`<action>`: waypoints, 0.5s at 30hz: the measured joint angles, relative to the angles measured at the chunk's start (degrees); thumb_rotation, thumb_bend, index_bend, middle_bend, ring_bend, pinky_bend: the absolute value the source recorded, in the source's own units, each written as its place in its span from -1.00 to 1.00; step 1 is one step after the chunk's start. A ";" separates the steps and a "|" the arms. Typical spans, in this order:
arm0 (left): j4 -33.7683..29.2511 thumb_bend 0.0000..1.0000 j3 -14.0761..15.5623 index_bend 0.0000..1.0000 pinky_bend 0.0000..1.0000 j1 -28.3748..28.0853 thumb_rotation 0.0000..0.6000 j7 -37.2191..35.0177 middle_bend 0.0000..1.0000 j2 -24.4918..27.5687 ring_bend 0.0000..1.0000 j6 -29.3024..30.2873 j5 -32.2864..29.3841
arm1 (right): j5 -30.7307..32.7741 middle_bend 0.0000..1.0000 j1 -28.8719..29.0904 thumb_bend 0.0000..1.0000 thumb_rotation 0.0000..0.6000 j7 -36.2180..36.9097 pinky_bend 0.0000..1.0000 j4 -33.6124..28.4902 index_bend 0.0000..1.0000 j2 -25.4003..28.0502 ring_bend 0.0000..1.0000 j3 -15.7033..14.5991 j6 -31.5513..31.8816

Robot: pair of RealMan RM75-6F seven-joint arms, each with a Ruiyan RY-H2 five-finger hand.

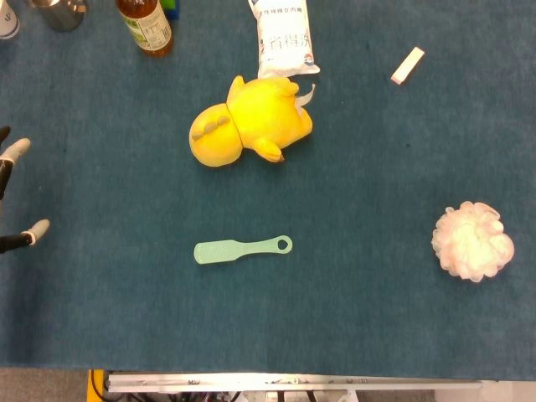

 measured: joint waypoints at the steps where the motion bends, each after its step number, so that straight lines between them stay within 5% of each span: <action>1: 0.07 -0.94 0.02 -0.71 -1.00 -0.03 1.00 0.05 -0.83 -0.04 -0.89 -0.09 -0.03 | 0.08 -0.36 0.03 -0.77 0.97 0.00 -0.56 0.06 -0.74 -0.04 -0.59 0.00 -0.08; 15: -0.19 -0.94 0.09 -0.71 -1.00 -0.28 1.00 -0.51 -0.83 0.24 -0.89 -0.35 0.28 | 0.24 -0.36 -0.19 -0.77 0.97 0.54 -0.56 -0.27 -0.74 0.61 -0.59 1.26 2.21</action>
